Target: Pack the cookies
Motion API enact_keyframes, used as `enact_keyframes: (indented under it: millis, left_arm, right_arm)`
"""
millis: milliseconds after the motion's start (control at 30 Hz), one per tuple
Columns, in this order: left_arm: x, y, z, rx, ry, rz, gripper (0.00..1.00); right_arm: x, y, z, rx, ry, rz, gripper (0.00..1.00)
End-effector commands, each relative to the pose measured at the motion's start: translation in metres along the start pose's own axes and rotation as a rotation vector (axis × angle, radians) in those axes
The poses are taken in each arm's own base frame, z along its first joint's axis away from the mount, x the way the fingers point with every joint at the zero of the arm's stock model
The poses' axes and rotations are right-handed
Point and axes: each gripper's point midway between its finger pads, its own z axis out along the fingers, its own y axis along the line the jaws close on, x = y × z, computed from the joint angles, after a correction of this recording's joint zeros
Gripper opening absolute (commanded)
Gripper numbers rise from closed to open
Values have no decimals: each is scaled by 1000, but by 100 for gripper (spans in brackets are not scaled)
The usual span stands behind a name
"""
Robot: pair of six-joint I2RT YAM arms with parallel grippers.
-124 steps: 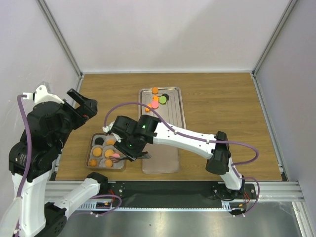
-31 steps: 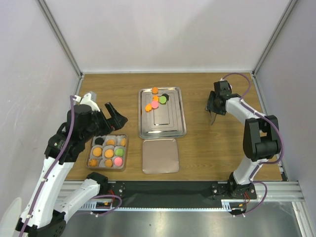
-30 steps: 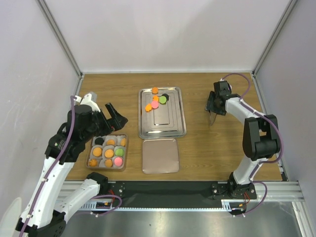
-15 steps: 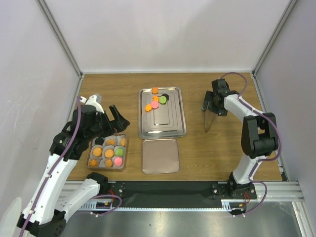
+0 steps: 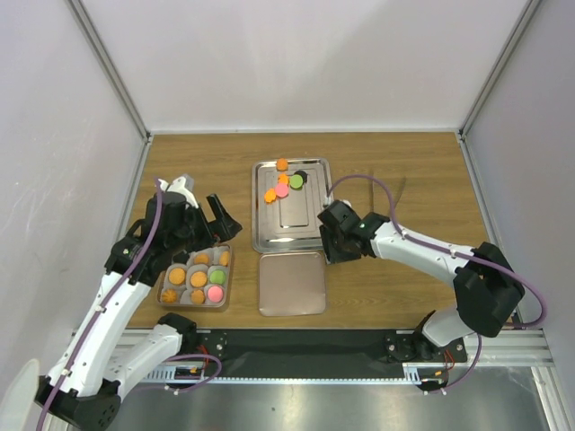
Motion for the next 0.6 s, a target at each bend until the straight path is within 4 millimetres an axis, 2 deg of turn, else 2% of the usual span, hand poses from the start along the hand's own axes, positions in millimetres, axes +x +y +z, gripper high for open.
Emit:
enact_keyframes:
  millis: [0,67,267,433,567]
  left_arm:
    - [-3,-8,1,34,-18,-18,98]
    - [2,-7,2,32,-5,-21,98]
    - [14,-2,6,11,21,-21,98]
    - [17,-2,8,5,30,-18,98]
    - [18,-1,8,1,28,-16,97]
  right_arm:
    - [7,-6,-4,36,-25,53,49]
    - [14,-7,-1,30,-10,54,47]
    - [15,9,2,-19,-15,41,47]
    - [16,19,5,-36,-13,32,46]
    - [20,27,15,-47,6,22,46]
